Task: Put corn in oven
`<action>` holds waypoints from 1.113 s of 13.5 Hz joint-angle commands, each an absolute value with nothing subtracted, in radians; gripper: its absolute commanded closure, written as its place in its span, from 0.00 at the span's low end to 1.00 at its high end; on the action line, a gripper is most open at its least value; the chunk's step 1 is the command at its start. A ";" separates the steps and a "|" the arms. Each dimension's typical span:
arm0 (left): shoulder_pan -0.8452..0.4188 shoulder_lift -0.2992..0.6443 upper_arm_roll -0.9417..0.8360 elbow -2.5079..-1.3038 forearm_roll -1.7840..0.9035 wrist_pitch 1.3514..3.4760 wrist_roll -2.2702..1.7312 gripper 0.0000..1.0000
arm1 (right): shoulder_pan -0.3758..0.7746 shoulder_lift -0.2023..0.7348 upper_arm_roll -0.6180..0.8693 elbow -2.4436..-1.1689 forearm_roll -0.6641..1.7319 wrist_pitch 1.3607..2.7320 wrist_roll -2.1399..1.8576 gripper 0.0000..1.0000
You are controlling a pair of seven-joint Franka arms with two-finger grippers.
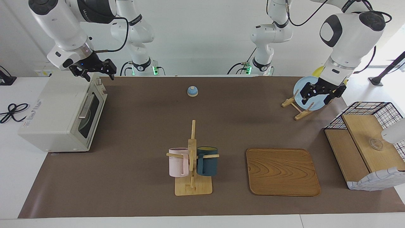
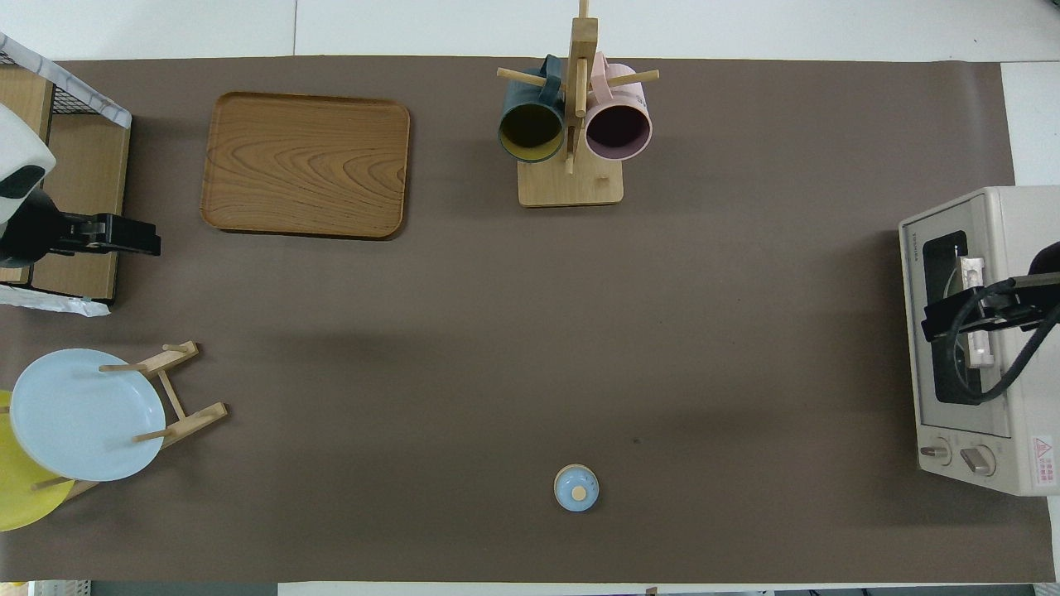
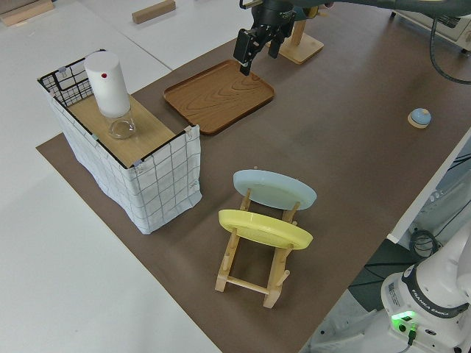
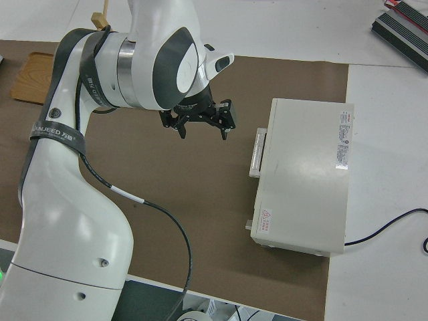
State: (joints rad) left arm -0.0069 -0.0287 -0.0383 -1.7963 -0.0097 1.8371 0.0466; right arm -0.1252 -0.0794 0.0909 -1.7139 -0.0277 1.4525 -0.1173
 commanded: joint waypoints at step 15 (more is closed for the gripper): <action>-0.012 -0.054 -0.037 -1.824 0.009 1.858 0.049 0.00 | 0.077 -0.010 -0.083 -1.601 -0.009 1.405 -0.041 0.00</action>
State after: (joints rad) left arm -0.0071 -0.0288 -0.0388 -1.7963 -0.0097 1.8373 0.0466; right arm 0.0517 0.0362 -0.0655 -1.5595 -0.0234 1.3918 -0.0555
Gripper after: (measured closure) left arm 0.000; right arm 0.000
